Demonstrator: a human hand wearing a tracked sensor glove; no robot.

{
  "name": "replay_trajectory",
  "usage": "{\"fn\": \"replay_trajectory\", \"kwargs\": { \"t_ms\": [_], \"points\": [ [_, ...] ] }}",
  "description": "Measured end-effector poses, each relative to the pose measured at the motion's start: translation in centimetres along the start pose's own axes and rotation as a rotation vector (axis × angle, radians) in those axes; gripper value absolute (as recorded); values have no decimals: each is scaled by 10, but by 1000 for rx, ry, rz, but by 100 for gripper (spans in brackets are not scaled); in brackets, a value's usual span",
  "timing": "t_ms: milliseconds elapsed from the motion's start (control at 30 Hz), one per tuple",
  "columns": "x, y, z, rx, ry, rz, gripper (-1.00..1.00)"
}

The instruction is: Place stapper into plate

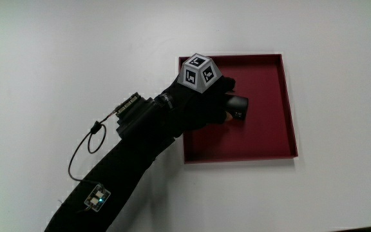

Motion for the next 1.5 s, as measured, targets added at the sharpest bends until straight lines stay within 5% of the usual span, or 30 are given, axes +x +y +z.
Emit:
{"fn": "replay_trajectory", "kwargs": {
  "t_ms": [500,767,1000,1200,1367,1500],
  "points": [
    [-10,25,-40,-88,11,45,0],
    [-9,25,-43,-87,18,47,0],
    [-16,24,-48,-81,12,49,-54],
    [-12,2,-30,-91,11,19,-100],
    [-12,-23,-18,-152,-7,78,-100],
    [-16,-44,-11,-167,25,63,-100]
  ]
}}
